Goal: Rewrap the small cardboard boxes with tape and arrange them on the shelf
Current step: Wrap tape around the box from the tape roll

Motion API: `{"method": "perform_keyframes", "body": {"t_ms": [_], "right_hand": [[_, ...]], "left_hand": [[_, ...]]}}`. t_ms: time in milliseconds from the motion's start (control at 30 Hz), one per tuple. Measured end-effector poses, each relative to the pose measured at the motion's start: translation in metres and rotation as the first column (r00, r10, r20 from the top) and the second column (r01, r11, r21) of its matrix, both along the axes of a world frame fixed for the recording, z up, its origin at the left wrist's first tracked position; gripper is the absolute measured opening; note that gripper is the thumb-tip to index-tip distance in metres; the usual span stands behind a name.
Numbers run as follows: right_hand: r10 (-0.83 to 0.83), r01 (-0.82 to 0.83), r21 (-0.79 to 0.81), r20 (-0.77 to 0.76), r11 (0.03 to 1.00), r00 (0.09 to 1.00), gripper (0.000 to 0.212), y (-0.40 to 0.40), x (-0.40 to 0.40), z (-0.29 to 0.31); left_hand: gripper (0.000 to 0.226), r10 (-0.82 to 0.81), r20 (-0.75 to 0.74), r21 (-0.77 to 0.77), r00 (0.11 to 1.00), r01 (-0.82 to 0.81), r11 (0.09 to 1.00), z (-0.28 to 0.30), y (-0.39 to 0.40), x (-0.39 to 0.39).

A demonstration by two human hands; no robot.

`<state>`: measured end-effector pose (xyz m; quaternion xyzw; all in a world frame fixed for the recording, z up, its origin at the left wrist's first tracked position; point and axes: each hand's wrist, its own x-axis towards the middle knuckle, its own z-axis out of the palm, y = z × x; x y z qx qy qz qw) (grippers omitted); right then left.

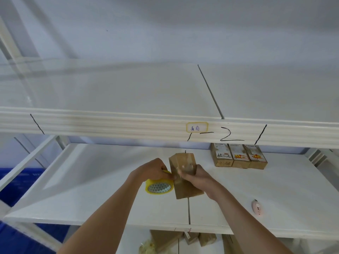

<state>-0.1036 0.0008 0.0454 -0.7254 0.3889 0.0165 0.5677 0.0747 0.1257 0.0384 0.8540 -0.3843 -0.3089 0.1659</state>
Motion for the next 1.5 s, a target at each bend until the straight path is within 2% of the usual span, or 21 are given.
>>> {"method": "perform_keyframes", "body": {"t_ms": [33, 133, 300, 467, 600, 700, 867, 1100, 1200, 1300, 1400, 1500], "right_hand": [[0.014, -0.015, -0.022, -0.024, 1.0, 1.0, 0.098, 0.002, 0.002, 0.0], [-0.03, 0.027, -0.064, -0.051, 0.998, 0.998, 0.106, 0.003, 0.006, -0.002], [-0.128, 0.129, -0.024, 0.039, 0.991, 0.991, 0.075, 0.003, 0.008, 0.0], [-0.148, 0.148, -0.035, 0.003, 0.988, 0.989, 0.064, -0.006, -0.003, -0.009], [-0.144, 0.144, -0.012, 0.001, 0.989, 0.99, 0.061, -0.009, -0.006, -0.011], [-0.143, 0.143, -0.027, 0.002, 0.989, 0.99, 0.064, -0.01, -0.005, -0.012], [-0.144, 0.144, -0.003, -0.009, 0.99, 0.99, 0.064, -0.006, -0.004, -0.015], [-0.144, 0.143, 0.039, 0.028, 0.989, 0.989, 0.062, -0.007, -0.006, -0.01], [-0.181, 0.176, 0.101, 0.044, 0.979, 0.982, 0.062, -0.011, -0.007, -0.011], [-0.228, 0.212, 0.173, 0.073, 0.962, 0.971, 0.063, -0.015, -0.009, -0.011], [-0.248, 0.226, 0.203, 0.091, 0.953, 0.964, 0.062, -0.02, -0.013, -0.012], [-0.252, 0.229, 0.213, 0.089, 0.95, 0.964, 0.06, -0.023, -0.016, -0.012]], "left_hand": [[0.054, -0.008, 0.019, 0.002, 1.0, 0.008, 1.0, 0.001, -0.001, -0.002], [0.051, -0.028, 0.072, -0.011, 0.997, 0.029, 1.0, 0.003, -0.005, -0.004], [0.054, 0.017, 0.066, -0.037, 0.998, -0.014, 0.999, 0.003, -0.002, -0.008], [0.031, 0.0, -0.085, -0.076, 0.996, -0.006, 0.997, 0.001, 0.012, 0.003], [0.049, 0.024, -0.139, -0.099, 0.99, -0.038, 0.994, -0.004, 0.014, 0.005], [0.053, 0.017, -0.13, -0.062, 0.991, -0.026, 0.998, -0.006, 0.015, 0.006], [0.061, 0.004, -0.081, 0.014, 0.997, -0.003, 1.0, -0.012, 0.015, 0.008], [0.057, 0.064, 0.045, 0.037, 0.997, -0.066, 0.997, -0.021, 0.019, 0.006], [0.057, 0.073, 0.002, 0.009, 0.997, -0.073, 0.997, -0.017, 0.019, 0.003], [0.053, 0.097, -0.121, -0.054, 0.988, -0.104, 0.993, -0.016, 0.019, 0.006], [0.05, 0.074, -0.238, -0.124, 0.968, -0.106, 0.987, -0.014, 0.021, 0.009], [0.041, 0.046, -0.283, -0.15, 0.958, -0.091, 0.985, -0.012, 0.023, 0.011]]}}
